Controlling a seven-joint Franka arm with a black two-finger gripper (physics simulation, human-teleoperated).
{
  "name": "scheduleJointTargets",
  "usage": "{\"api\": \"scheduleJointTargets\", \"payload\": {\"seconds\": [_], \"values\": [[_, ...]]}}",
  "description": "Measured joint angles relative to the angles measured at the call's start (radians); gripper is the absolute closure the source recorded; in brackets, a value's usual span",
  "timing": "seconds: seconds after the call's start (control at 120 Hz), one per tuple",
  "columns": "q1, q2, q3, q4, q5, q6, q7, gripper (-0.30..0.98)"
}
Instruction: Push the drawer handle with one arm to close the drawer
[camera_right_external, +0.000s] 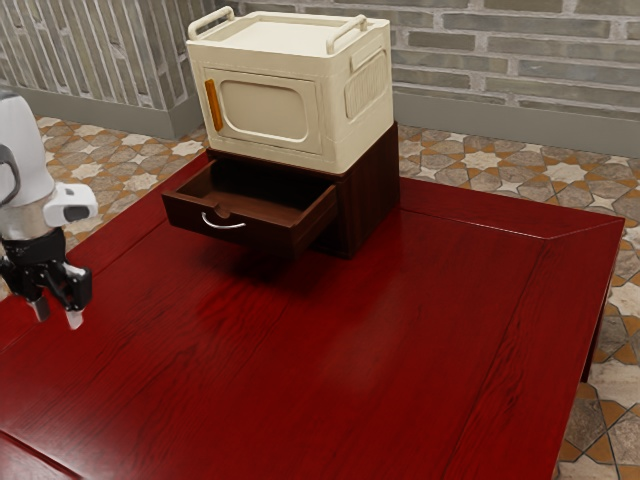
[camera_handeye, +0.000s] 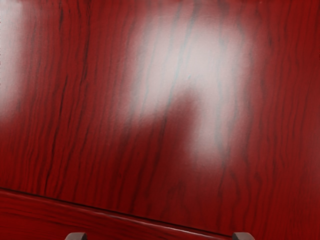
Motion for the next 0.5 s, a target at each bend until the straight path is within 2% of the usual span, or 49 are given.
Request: {"api": "scheduleJointTargets", "payload": {"seconds": [0.15, 0.283, 0.5], "values": [[-0.006, 0.068, 0.000, 0.002, -0.004, 0.095, 0.025, 0.47], [-0.006, 0.131, -0.016, 0.022, -0.040, 0.168, 0.045, 0.56], [-0.006, 0.229, -0.038, 0.080, -0.099, 0.238, 0.071, 0.59]]}}
